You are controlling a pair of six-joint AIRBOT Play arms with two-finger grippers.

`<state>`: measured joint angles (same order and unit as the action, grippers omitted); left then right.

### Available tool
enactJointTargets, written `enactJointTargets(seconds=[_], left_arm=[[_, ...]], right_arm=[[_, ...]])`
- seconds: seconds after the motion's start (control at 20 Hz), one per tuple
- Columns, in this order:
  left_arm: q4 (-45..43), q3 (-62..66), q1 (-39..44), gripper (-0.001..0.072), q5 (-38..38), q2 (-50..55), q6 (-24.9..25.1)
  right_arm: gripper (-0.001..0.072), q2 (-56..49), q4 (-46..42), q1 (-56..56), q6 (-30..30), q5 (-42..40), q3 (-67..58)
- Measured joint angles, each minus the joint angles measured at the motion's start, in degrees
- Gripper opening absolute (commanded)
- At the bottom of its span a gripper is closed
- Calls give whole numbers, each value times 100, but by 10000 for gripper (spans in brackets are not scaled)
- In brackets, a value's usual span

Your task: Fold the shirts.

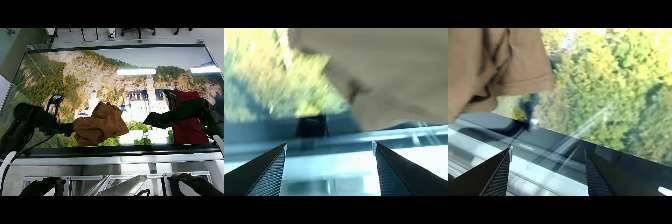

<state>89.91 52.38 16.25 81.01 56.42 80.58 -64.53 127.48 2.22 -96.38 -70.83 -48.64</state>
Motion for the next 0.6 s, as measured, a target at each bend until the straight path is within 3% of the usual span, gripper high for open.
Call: enactJointTargets(seconds=[0.25,0.45,0.6], left_arm=[[1843,-1467,-1738,602,-1121,-533,1145],[3069,-1628,-2793,601,-1613,90,2009],[3519,-1405,-3042,602,-1764,785,2409]], right_arm=[[503,-802,293,138,-492,264,-7],[501,-1353,446,520,-660,710,-7],[502,-1670,503,839,-699,1117,-13]])
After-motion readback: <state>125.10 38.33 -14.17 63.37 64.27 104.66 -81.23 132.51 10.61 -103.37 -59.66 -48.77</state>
